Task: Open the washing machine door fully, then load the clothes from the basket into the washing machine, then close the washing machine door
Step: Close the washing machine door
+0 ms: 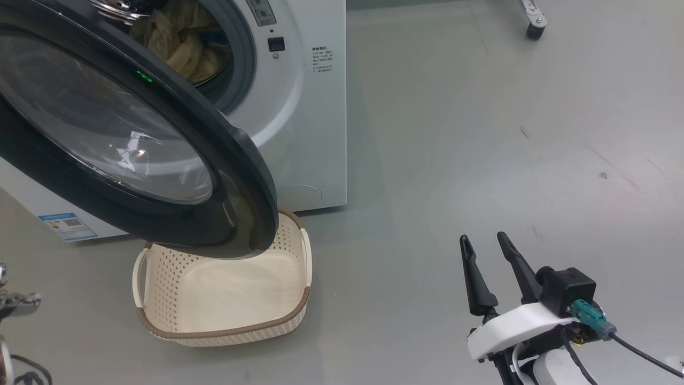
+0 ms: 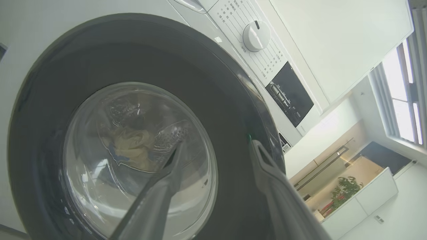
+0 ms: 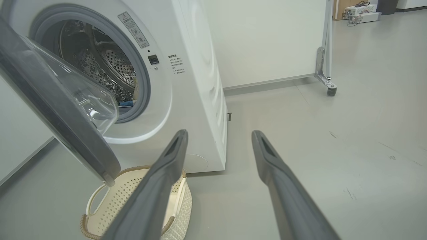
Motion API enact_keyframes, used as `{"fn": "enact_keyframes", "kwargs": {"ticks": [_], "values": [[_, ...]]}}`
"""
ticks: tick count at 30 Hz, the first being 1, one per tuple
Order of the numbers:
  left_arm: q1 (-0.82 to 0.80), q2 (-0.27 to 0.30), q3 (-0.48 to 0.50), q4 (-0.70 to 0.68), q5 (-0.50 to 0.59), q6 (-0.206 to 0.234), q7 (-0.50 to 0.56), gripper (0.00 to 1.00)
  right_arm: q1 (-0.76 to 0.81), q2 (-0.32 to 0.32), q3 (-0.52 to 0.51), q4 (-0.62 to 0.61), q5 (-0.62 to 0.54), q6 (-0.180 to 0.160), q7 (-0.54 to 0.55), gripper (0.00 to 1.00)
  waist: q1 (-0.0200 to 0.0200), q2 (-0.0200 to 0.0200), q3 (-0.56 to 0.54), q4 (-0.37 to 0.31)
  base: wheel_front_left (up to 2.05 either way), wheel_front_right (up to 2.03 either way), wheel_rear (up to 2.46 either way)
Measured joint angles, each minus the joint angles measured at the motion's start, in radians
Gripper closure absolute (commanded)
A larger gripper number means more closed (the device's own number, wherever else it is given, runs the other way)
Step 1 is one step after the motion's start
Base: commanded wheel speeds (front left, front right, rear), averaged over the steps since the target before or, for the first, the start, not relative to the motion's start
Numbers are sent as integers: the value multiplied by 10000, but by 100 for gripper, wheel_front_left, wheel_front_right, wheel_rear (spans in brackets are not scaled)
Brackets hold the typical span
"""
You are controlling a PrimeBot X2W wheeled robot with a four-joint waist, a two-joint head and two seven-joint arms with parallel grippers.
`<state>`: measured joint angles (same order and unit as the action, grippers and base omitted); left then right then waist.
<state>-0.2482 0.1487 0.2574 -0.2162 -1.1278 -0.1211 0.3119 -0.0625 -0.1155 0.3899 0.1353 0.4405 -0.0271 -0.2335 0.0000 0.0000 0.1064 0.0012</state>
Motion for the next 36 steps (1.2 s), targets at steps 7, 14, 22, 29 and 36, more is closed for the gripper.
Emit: {"fn": "enact_keyframes", "kwargs": {"ticks": [7,14,22,29,36], "values": [[1138,997,-1243,-267,2243,-2,-1714,0,-21,-4,-2,-33,-2,0,-2,0,0,0,45,45,0,0,0],[2367,1883,-2702,222,4466,-6,-3453,0,-25,-8,-2,-36,-8,0,-4,0,0,0,11,59,0,0,0],[3620,2272,-3682,1801,6742,-8,-5415,0,-28,-40,4,-2,-21,8,-15,0,0,0,-276,0,0,0,0],[3825,1843,-3670,2706,7231,2,-5680,0,-18,-96,-15,19,-36,10,-50,0,0,0,-506,-48,0,0,0],[3858,1475,-3494,3269,7612,372,-5676,0,99,-153,-40,15,-82,0,-88,0,0,0,-721,-135,0,0,0]]}}
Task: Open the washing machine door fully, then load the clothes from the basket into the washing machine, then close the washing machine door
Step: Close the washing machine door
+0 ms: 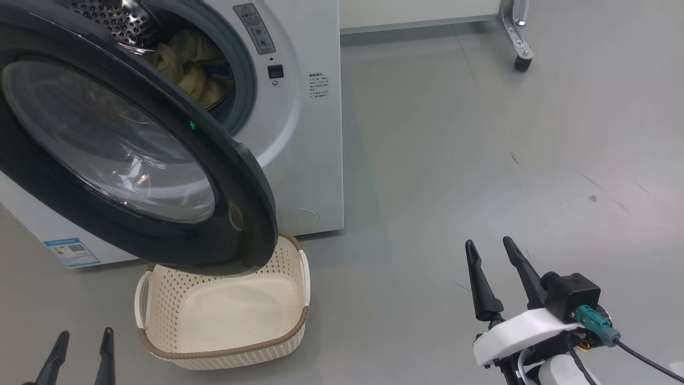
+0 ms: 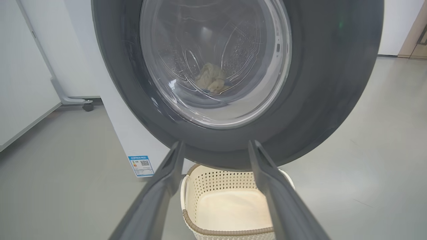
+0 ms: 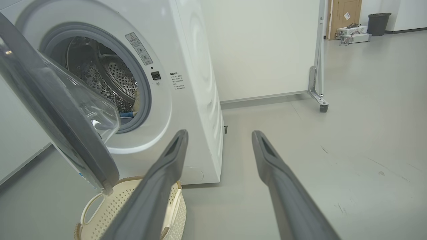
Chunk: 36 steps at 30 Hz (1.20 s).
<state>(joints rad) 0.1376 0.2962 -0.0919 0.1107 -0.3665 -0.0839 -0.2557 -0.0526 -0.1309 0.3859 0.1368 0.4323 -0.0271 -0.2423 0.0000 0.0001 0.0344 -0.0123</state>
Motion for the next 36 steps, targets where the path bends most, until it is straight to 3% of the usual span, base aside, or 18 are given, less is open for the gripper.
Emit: {"fn": "enact_keyframes", "kwargs": {"ticks": [18,36], "values": [[-134,-731,581,-119,481,178,0,0,314,-134,-54,-48,-2,-92,0,0,0,0,-216,-49,0,0,0],[-119,-1049,953,-67,1068,219,0,0,336,-251,-59,-65,-2,-94,2,0,1,0,-395,45,0,0,0]]}}
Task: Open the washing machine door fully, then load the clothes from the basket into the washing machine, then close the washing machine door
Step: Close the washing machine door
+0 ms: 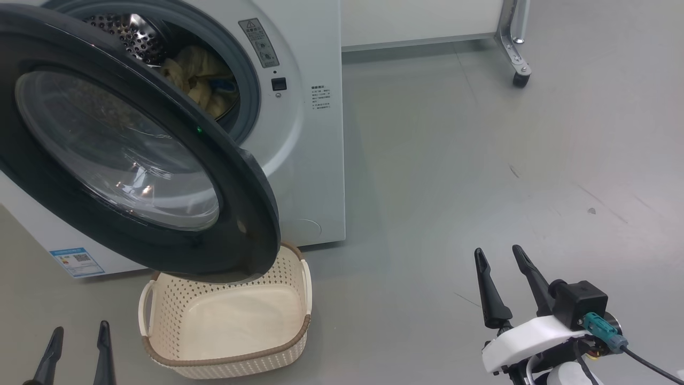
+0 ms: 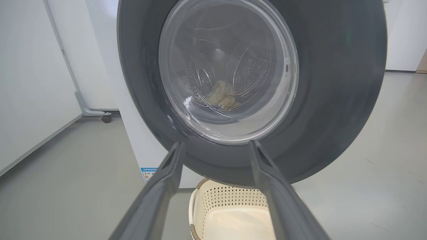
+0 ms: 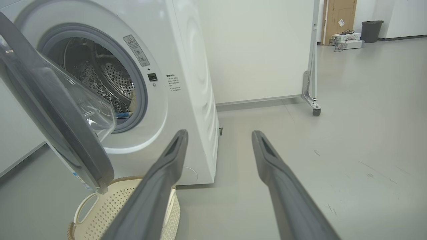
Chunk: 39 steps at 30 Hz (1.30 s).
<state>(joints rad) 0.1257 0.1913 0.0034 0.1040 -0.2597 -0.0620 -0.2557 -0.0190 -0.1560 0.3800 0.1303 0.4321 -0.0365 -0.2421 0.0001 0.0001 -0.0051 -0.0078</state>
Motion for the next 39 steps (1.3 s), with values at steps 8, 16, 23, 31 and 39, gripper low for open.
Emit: {"fn": "enact_keyframes", "kwargs": {"ticks": [8,16,23,31,39], "values": [[11,-75,56,6,75,-71,0,0,193,-12,-4,-38,4,-4,17,13,0,0,-45,68,0,0,0],[15,-272,215,8,136,-159,0,0,123,10,-407,-715,-29,-86,-2,100,0,0,-34,134,0,0,0],[17,-470,196,8,136,-293,0,0,-648,-63,-491,-2311,-614,261,-104,100,0,0,39,281,0,0,0],[-2,-642,138,-10,136,-410,0,0,-1626,-25,-387,-4428,-1292,1047,-105,100,0,0,271,595,0,0,0],[-410,-861,-75,8,134,-499,0,0,-2123,-382,1400,-5208,-1691,1601,-136,100,0,0,630,1281,0,0,0]]}}
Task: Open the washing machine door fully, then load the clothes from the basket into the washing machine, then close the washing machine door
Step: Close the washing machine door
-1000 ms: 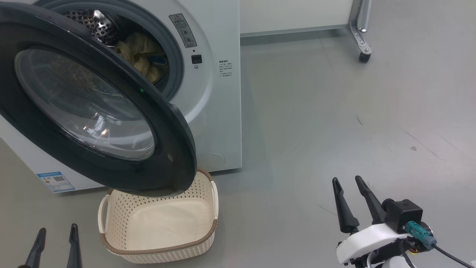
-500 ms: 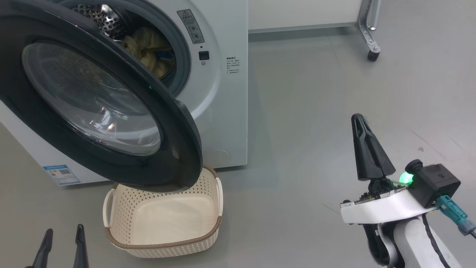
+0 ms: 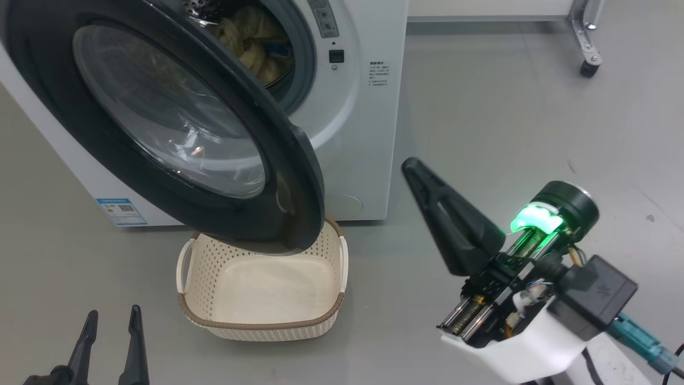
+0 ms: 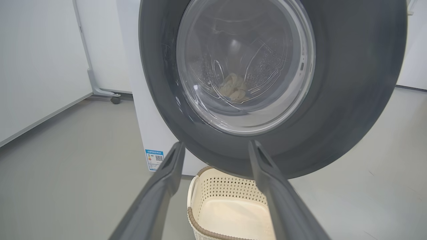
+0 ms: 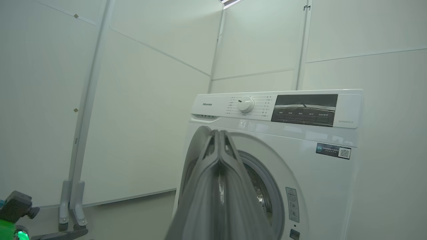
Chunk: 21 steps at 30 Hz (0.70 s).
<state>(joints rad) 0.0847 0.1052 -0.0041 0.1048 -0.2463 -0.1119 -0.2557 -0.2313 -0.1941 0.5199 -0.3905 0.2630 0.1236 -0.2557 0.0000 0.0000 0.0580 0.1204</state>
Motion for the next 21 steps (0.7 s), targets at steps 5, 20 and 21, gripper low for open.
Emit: {"fn": "enact_keyframes", "kwargs": {"ticks": [5,20,21], "values": [[-210,-65,-59,-10,2,-12,0,0,1,-393,1149,548,4,2,2,100,0,0,216,481,0,0,0],[-1224,-387,-734,-274,-167,-98,-2,0,-500,-826,3229,2050,1007,0,1139,100,0,0,1347,1894,0,0,0],[-1303,-401,-786,-278,-198,-98,-2,0,-600,-828,3214,2151,1009,0,1214,100,0,0,1454,1975,0,0,0]]}}
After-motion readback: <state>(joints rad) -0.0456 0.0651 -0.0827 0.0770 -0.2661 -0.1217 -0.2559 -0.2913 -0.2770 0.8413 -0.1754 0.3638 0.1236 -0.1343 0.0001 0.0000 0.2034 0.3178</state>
